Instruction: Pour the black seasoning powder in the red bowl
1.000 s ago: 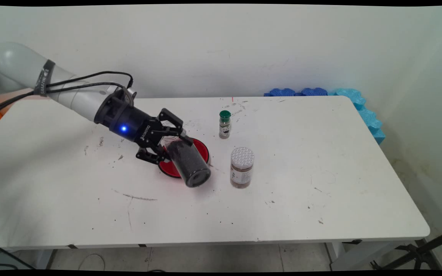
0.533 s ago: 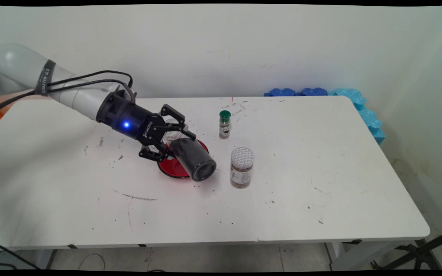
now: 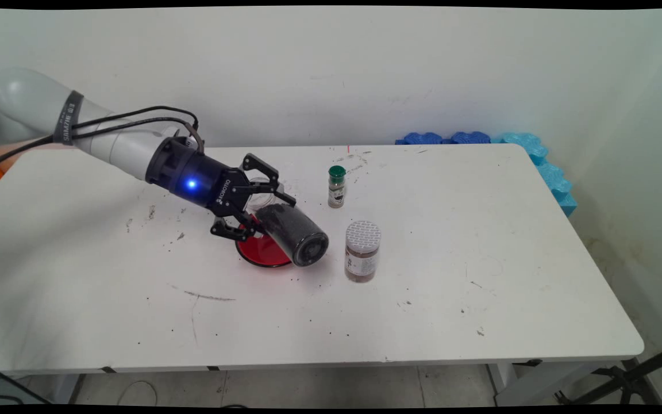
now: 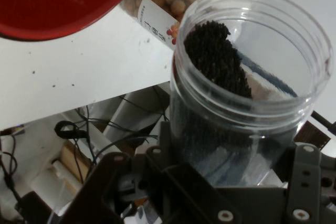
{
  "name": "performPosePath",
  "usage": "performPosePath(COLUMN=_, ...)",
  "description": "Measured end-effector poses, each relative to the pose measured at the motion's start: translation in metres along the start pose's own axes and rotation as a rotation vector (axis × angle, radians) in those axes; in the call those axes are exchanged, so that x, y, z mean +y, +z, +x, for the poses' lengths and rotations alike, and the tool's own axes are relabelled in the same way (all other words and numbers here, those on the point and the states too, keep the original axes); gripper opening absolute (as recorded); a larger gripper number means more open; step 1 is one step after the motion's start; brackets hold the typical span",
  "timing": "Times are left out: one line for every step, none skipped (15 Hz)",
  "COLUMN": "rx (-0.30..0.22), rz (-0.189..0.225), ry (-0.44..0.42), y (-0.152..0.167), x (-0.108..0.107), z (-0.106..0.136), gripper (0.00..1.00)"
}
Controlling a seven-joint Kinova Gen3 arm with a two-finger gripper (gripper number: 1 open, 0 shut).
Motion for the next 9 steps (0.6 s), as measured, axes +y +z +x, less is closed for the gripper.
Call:
performPosePath(rx=-0.002, rz=-0.005, ry=-0.011, y=0.0002, x=0.0, z=-0.0005, gripper=0.0)
performPosePath(rx=-0.002, rz=-0.009, ry=-0.021, y=0.0003, x=0.0, z=-0.0009, gripper=0.0)
performPosePath(rx=-0.003, rz=-0.014, ry=-0.033, y=0.0005, x=-0.0001, z=-0.0012, gripper=0.0)
performPosePath(rx=-0.004, rz=-0.019, ry=-0.046, y=0.0005, x=-0.0002, z=-0.0016, gripper=0.0)
performPosePath(rx=-0.005, rz=-0.024, ry=-0.058, y=0.0006, x=-0.0002, z=-0.0019, gripper=0.0)
performPosePath(rx=-0.006, rz=-0.027, ry=-0.067, y=0.0007, x=-0.0003, z=-0.0021, gripper=0.0)
performPosePath(rx=-0.006, rz=-0.03, ry=-0.073, y=0.0008, x=-0.0003, z=-0.0022, gripper=0.0)
performPosePath(rx=-0.007, rz=-0.033, ry=-0.082, y=0.001, x=-0.0003, z=-0.0024, gripper=0.0)
performPosePath(rx=-0.007, rz=-0.036, ry=-0.088, y=0.0011, x=-0.0003, z=-0.0025, gripper=0.0)
